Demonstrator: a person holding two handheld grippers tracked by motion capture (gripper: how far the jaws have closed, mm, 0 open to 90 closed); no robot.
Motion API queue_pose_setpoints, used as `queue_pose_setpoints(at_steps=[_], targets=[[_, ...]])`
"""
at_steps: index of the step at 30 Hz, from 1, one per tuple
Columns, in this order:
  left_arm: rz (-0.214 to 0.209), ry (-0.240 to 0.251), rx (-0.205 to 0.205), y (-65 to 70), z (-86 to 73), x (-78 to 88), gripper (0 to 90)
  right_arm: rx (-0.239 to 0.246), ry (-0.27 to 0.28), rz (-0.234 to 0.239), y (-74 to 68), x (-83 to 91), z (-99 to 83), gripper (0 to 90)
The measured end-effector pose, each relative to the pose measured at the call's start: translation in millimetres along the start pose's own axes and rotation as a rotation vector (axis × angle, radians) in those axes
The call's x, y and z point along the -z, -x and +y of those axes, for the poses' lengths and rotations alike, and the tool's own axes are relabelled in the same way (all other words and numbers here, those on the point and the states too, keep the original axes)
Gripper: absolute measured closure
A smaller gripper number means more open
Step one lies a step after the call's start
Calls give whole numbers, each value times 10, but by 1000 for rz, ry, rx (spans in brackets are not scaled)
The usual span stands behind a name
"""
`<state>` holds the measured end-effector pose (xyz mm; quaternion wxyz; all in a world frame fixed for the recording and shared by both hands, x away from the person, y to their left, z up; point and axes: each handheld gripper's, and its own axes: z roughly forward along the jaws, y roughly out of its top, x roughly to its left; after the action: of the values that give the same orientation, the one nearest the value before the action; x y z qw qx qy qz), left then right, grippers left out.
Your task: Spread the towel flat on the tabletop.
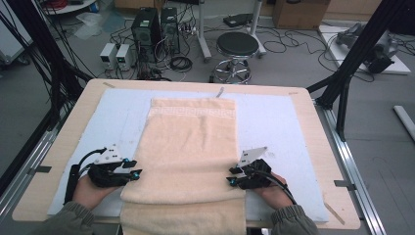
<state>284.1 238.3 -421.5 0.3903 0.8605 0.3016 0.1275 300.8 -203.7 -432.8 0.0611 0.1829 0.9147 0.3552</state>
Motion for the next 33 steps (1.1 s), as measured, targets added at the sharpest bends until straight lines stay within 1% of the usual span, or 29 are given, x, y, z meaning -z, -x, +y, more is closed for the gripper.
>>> queue_pose_setpoints(at_steps=[1, 2, 4, 5, 6, 7, 9, 10, 11, 13, 14, 16, 17, 18, 19, 20, 21, 22, 23, 24, 25, 26, 27, 28, 29, 30, 31, 32, 33], targets=[[-3, -17, -8, -9, 21, -47, 583, 5, 5, -1, 4, 10, 11, 652], [-4, -27, -7, -18, 35, -97, 581, 11, 21, -17, 10, 28, 29, 657], [-22, -62, 14, -53, 48, -191, 582, 2, 62, -52, 61, 83, 86, 659], [-35, -69, 22, -62, 47, -211, 598, -8, 94, -67, 100, 119, 128, 660], [-34, -63, 27, -64, 45, -221, 629, -11, 111, -81, 129, 137, 156, 663], [-37, -62, 28, -74, 51, -220, 653, -24, 126, -84, 168, 153, 200, 663], [-44, -59, 37, -90, 55, -215, 663, -32, 134, -105, 262, 153, 301, 663], [-39, -51, 37, -98, 58, -207, 663, -32, 131, -108, 304, 141, 330, 662], [-29, -40, 39, -103, 61, -197, 658, -43, 121, -110, 356, 111, 359, 662], [0, -15, 39, -123, 71, -182, 618, -60, 84, -112, 439, 19, 372, 654], [7, -7, 45, -138, 73, -186, 611, -65, 63, -105, 479, -40, 357, 641], [23, -24, 54, -175, 69, -233, 601, -79, -1, -99, 528, -148, 321, 625], [23, -39, 54, -185, 64, -258, 616, -88, -25, -99, 546, -200, 306, 627], [23, -36, 43, -194, 60, -277, 659, -86, -33, -96, 556, -226, 303, 641], [30, -33, 36, -192, 69, -284, 708, -93, -29, -92, 563, -239, 307, 690], [21, -38, 33, -197, 85, -292, 771, -93, -26, -88, 570, -246, 316, 780], [28, -40, 29, -197, 105, -302, 829, -84, -21, -77, 574, -254, 322, 845], [36, -45, 28, -197, 133, -316, 842, -79, -24, -75, 586, -261, 334, 863], [55, -46, 19, -202, 160, -327, 852, -85, -26, -87, 616, -261, 357, 869], [73, -40, 12, -205, 183, -334, 860, -83, -29, -115, 636, -254, 375, 872], [94, -20, 15, -219, 215, -346, 860, -87, -26, -133, 657, -247, 389, 872], [118, 16, 35, -246, 259, -361, 861, -95, -18, -155, 690, -238, 406, 872], [138, 31, 47, -285, 301, -369, 861, -104, -12, -192, 733, -224, 429, 872], [157, 53, 68, -323, 341, -390, 860, -116, -7, -217, 767, -220, 447, 871], [177, 62, 77, -351, 372, -403, 858, -118, -3, -238, 799, -217, 458, 864], [208, 75, 80, -384, 405, -418, 855, -116, -2, -264, 819, -219, 464, 857], [230, 96, 95, -437, 428, -423, 847, -114, -5, -296, 846, -213, 462, 832], [230, 104, 113, -465, 436, -420, 813, -133, 14, -288, 881, -200, 442, 801], [227, 115, 126, -492, 437, -407, 786, -145, 19, -286, 888, -190, 430, 775]])
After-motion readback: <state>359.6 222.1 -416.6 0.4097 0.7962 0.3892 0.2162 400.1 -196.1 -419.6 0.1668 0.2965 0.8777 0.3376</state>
